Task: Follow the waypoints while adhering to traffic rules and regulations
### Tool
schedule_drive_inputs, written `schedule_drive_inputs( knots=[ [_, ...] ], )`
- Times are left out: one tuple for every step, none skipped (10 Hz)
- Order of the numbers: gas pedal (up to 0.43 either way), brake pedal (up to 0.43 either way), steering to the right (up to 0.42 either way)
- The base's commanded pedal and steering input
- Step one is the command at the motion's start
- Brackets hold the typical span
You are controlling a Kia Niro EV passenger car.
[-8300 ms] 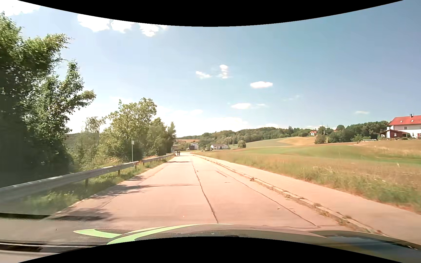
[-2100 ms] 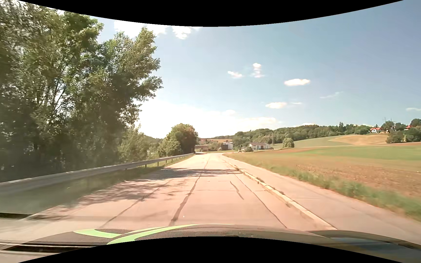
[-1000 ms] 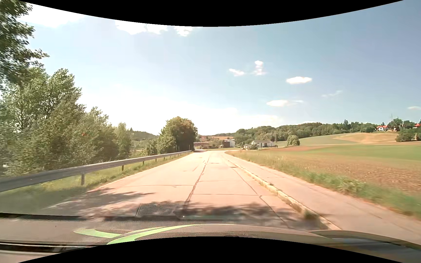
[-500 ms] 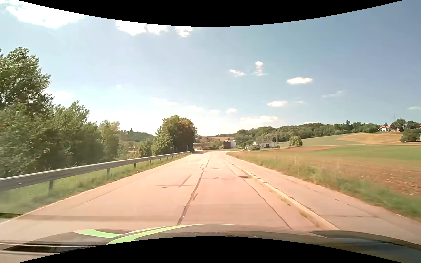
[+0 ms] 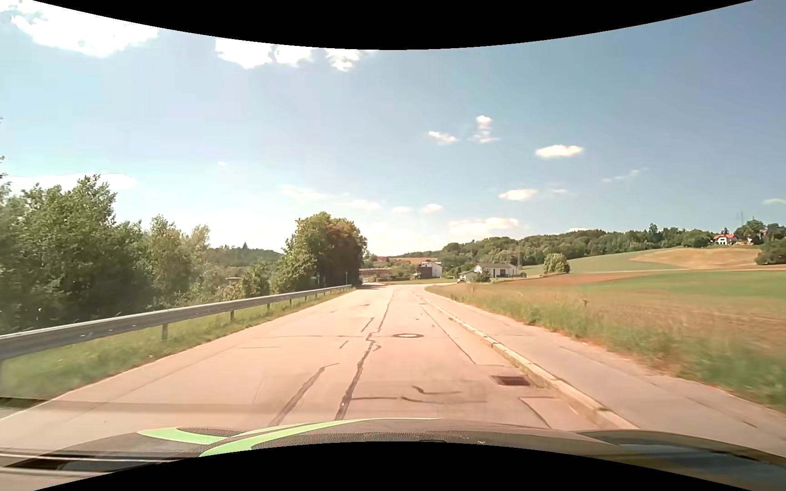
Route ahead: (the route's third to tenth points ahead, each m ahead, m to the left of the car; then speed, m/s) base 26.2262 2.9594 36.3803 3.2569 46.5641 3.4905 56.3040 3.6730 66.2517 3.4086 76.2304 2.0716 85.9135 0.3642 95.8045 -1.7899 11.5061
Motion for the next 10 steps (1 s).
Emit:
schedule_drive_inputs(
  knots=[
    [0.098,0.0,-0.002],
    [0.098,0.0,-0.003],
    [0.098,0.0,-0.002],
    [0.098,0.0,-0.003],
    [0.087,0.0,-0.002],
    [0.087,0.0,-0.003],
    [0.087,0.0,-0.002],
    [0.087,0.0,0.0],
    [0.087,0.0,0.0],
    [0.087,0.0,0.0]
  ],
)
